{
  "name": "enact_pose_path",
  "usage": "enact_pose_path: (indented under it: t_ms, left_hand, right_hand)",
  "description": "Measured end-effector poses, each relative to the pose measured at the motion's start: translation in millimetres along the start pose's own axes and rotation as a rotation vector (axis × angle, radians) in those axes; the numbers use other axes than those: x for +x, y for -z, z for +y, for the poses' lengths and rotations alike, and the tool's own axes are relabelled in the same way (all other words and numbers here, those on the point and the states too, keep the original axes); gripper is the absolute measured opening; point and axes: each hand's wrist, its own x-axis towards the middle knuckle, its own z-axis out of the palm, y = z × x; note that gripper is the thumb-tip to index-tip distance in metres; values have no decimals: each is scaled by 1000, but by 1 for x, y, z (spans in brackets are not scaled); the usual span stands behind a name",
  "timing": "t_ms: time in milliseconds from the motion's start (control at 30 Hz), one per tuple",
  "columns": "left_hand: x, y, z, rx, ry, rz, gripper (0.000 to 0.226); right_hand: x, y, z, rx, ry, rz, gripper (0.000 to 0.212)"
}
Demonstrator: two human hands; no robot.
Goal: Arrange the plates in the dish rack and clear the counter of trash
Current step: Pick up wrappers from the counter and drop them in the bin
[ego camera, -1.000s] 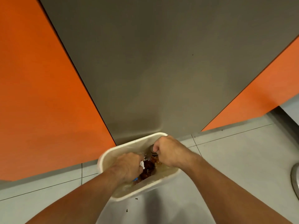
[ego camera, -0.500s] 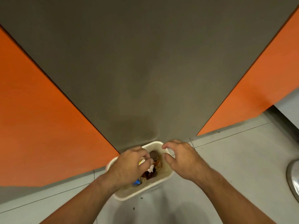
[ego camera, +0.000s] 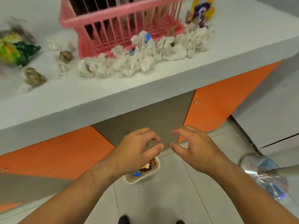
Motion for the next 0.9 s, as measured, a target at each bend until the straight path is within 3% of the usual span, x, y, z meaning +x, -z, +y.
enact_pose_path:
  t_ms: [167,333,467,733,900]
  left_hand:
    - [7,66,88,45,-110,90,33]
    - [30,101,131,6,-131,213,27]
    - [54,115,141,38,-152,247,34]
    - [139,146,132,9,-180,342,27]
    - [192,154,131,49,-226,317,25]
  right_hand:
    - [-37,115,-30,14,35,108,38]
    - [-50,180,-30,-11,65,242,33]
    - [-35,207,-25,-7,58,289,34]
    - [46,249,-12,-92,64,313,32]
    - [94,279,3,-180,50,324,33]
